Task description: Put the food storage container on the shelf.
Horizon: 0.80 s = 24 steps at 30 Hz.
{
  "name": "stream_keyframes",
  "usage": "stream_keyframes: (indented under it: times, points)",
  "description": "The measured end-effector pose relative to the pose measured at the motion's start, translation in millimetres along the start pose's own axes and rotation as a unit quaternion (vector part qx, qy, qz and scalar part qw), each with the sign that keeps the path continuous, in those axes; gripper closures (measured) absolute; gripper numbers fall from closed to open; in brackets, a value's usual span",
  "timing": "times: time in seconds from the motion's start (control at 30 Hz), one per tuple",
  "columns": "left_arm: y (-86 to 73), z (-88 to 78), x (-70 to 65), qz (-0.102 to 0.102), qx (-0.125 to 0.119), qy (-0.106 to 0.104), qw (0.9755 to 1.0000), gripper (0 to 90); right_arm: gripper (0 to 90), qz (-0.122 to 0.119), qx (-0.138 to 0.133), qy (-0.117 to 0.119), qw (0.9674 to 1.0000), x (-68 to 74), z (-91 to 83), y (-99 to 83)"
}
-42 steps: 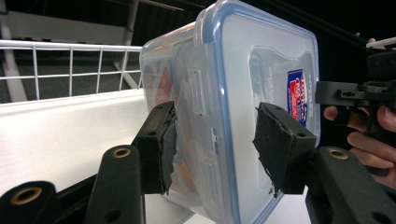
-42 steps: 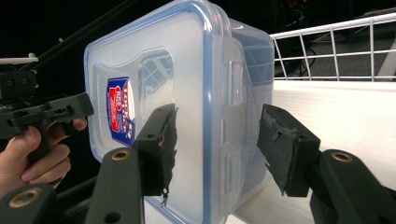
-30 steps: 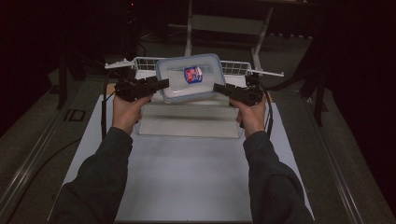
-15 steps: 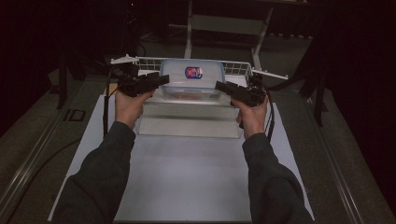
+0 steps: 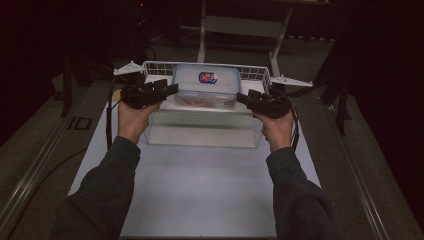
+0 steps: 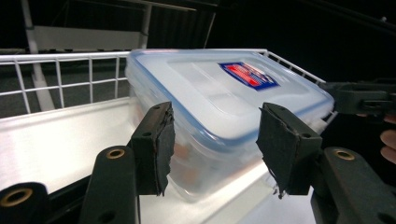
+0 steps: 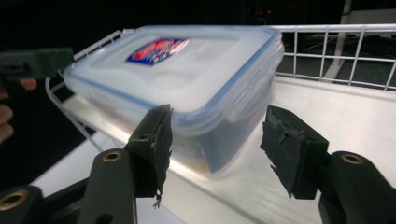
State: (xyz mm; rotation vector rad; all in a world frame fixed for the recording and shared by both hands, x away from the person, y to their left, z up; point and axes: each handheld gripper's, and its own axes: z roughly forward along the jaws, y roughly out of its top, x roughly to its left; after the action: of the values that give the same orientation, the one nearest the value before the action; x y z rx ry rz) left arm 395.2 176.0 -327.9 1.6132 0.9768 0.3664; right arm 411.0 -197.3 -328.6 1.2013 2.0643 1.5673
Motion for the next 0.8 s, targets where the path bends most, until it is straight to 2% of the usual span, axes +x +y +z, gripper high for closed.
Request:
stream_keyframes:
  times: [0.03,0.1,0.33,0.37,0.4,0.53,0.63,0.7,0.8]
  points:
    - [-1.5,-1.3,-1.9,0.003,0.001,-0.003,1.0000,45.9,43.7,-0.009,0.005,0.004,0.9999,1.8,-1.0,-1.9]
    - [-4.4,-5.0,-6.9,0.014,0.002,-0.008,0.9999,46.0,43.9,-0.012,0.006,0.006,0.9999,2.8,-1.7,-3.1]
    - [-23.3,-24.1,-22.6,0.051,-0.001,-0.017,0.9985,46.3,45.7,-0.063,0.034,0.006,0.9974,11.3,-12.3,-18.2]
    - [-27.1,-26.0,-24.4,0.059,0.004,-0.012,0.9982,45.1,45.4,-0.074,0.039,0.008,0.9964,14.3,-17.1,-23.6]
    - [-31.3,-27.9,-25.8,0.068,0.009,-0.007,0.9976,45.1,45.4,-0.074,0.039,0.008,0.9964,14.3,-17.1,-23.6]
    - [-50.4,-37.6,-27.2,0.083,0.029,0.002,0.9962,42.2,40.9,-0.103,0.041,0.005,0.9938,20.5,-30.4,-38.9]
    - [-65.8,-47.8,-26.9,0.076,0.029,0.004,0.9967,41.4,37.2,-0.123,0.049,-0.005,0.9912,23.4,-41.3,-51.9]
    - [-77.5,-55.4,-28.5,0.081,0.030,0.012,0.9962,40.9,35.1,-0.135,0.049,-0.009,0.9896,24.8,-49.4,-60.4]
    - [-95.0,-68.0,-31.2,0.089,0.030,0.023,0.9953,40.1,32.1,-0.135,0.041,-0.006,0.9900,23.2,-62.8,-73.9]
